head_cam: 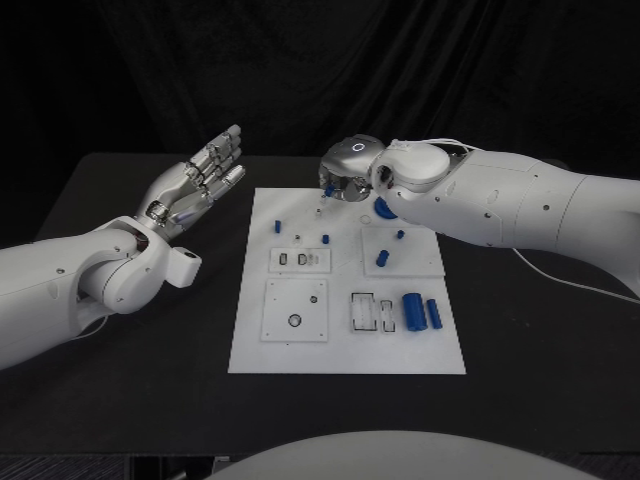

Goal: Assemble the parts on the task board

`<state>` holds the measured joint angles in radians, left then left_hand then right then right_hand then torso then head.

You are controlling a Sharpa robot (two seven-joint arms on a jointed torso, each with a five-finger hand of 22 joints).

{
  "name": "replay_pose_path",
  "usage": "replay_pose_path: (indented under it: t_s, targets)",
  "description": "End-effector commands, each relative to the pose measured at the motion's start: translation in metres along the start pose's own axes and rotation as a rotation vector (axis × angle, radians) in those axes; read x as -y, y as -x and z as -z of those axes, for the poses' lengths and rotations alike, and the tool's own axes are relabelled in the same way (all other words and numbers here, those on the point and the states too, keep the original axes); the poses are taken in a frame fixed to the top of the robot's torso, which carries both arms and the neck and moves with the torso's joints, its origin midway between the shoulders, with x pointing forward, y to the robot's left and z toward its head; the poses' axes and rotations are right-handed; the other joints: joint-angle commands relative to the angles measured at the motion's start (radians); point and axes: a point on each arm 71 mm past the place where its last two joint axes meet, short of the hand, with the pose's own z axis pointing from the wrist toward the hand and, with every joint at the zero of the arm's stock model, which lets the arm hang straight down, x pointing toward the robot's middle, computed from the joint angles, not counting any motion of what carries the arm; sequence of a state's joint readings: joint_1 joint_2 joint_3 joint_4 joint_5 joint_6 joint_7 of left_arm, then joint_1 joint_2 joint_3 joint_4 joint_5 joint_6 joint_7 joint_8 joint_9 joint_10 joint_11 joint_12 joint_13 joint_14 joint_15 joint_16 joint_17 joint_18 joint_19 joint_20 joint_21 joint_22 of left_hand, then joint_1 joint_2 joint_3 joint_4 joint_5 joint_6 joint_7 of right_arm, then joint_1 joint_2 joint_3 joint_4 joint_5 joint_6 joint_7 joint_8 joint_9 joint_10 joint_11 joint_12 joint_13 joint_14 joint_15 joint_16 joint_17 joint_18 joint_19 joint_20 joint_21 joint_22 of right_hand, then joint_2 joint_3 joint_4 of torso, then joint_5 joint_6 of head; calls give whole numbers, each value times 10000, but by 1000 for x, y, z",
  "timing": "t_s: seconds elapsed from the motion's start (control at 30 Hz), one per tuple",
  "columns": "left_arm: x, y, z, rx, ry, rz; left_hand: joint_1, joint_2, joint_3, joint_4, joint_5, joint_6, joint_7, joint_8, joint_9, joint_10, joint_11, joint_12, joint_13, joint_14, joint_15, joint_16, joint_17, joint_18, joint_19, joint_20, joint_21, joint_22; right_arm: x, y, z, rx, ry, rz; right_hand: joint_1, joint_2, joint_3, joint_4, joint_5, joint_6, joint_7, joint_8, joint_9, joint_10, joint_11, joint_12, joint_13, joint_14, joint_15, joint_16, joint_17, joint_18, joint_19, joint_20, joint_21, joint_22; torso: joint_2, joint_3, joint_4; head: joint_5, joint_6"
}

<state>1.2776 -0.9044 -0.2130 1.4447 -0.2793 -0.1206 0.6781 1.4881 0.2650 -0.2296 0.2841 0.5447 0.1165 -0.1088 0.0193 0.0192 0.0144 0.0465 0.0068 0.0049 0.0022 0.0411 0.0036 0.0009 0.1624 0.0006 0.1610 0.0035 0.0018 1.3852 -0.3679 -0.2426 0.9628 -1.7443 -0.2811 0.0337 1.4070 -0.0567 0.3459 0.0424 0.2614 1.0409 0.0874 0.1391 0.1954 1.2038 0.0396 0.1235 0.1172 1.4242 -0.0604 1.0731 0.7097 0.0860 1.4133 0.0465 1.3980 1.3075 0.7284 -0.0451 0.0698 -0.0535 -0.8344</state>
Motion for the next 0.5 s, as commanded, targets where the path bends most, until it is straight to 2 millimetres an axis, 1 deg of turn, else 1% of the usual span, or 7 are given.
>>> replay_pose_path:
  t_s: [0.03, 0.07, 0.23, 0.5]
  targets:
    - [8, -1, -1, -79, -994, 109, 92, 24, 72, -1, 56, 62, -13, 17, 12, 6, 72, -28, -8, -22, 16, -36, -9, 178, 9, 54, -22, -5, 2, -3, -1, -48, -108, 88, -48, 54, -2, 19, -54, 6, 23, 46, 1071, -70, 0, -45, -10, -71, 12, -26, -37, -203, -14, 49, -13, 259, -12, -8, -29, 35, -23]
    - [8, -1, -1, -84, -995, 111, 94, 25, 74, -1, 60, 86, 5, 21, 16, 6, 75, -28, -8, -22, 19, -36, -9, 178, 9, 55, -22, -5, 2, -3, -1, -16, -118, 92, -50, 54, -3, 21, -54, 6, 23, 45, 1073, -71, 0, -47, -11, -72, 12, -24, -33, -204, -13, 49, -11, 262, -12, -13, -26, 33, -20]
    - [8, -1, -2, -107, -995, 125, 95, 26, 76, -1, 61, 93, 16, 22, 16, 4, 77, -28, -9, -22, 21, -36, -9, 178, 10, 56, -21, -5, 1, -5, -3, 45, -131, 95, -56, 60, -3, 27, -56, 7, 21, 44, 1080, -73, -2, -54, -11, -74, 12, -16, -17, -203, -14, 50, -12, 264, -7, -10, 1, -1, 1]
    - [8, -1, -2, -107, -988, 123, 99, 29, 83, -2, 64, 133, 53, 29, 22, 1, 83, -29, -9, -22, 28, -36, -9, 178, 11, 60, -20, -4, -2, -8, -6, 56, -84, 82, -54, 73, 5, 32, -51, -6, 15, 33, 1087, -72, -11, -64, -12, -81, 9, -16, -15, -203, -18, 51, -15, 265, -1, -4, -12, -3, -18]
